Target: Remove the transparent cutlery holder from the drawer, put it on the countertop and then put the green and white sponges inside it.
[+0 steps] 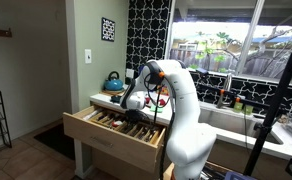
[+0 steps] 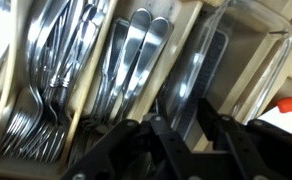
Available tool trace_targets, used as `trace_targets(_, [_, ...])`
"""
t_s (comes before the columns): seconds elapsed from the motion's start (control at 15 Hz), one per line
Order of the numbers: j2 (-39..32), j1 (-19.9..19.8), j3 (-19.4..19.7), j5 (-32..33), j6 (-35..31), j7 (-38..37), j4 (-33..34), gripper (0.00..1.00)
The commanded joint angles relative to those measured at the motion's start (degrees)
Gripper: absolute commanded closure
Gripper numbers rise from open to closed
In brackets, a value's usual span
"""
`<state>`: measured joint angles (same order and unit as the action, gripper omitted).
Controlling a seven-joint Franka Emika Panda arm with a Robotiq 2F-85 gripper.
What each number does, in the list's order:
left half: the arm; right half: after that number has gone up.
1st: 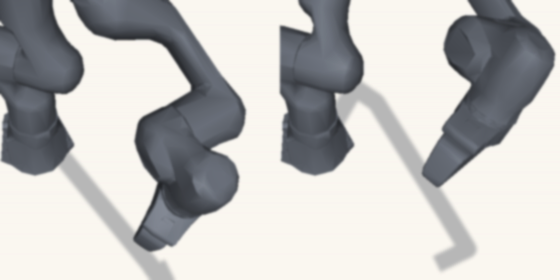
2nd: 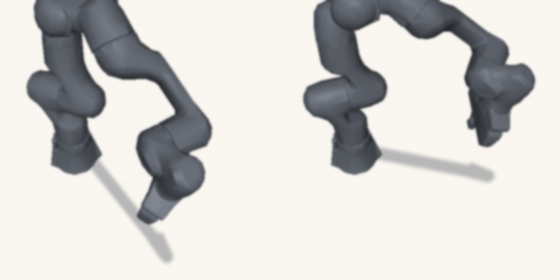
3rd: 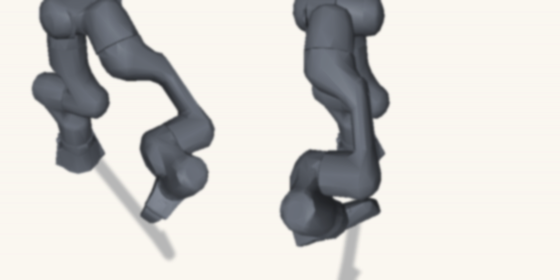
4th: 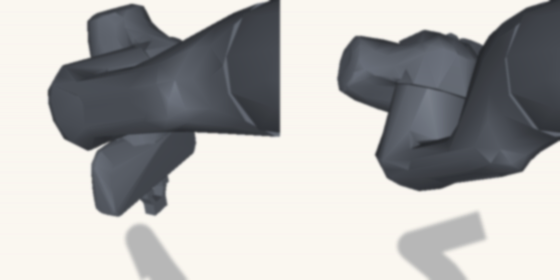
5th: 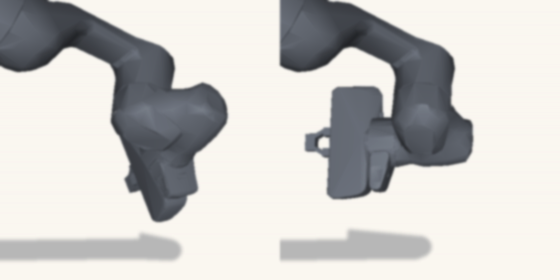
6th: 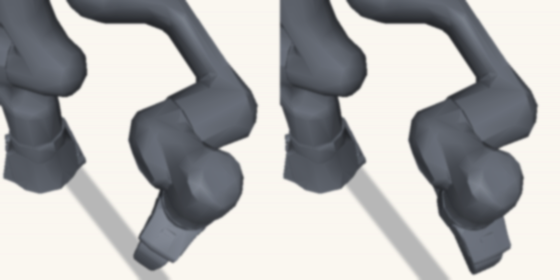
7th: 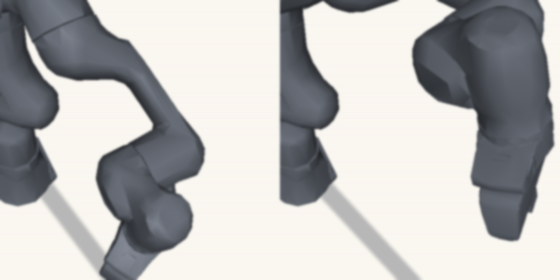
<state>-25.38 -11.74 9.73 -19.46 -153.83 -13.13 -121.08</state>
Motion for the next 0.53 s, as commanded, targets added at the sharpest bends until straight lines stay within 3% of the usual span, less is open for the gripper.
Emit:
trace_targets(0.0, [-1.26, -0.43, 0.34, 0.29, 0.81, -2.07, 1.15, 0.94])
trace_targets(0.13, [-0.97, -1.37, -0.06, -0.79, 1.34, -1.58, 1.11, 1.00])
trace_targets(0.47, [-0.08, -3.04, -0.92, -3.37, 2.38, -2.39, 1.13, 0.97])
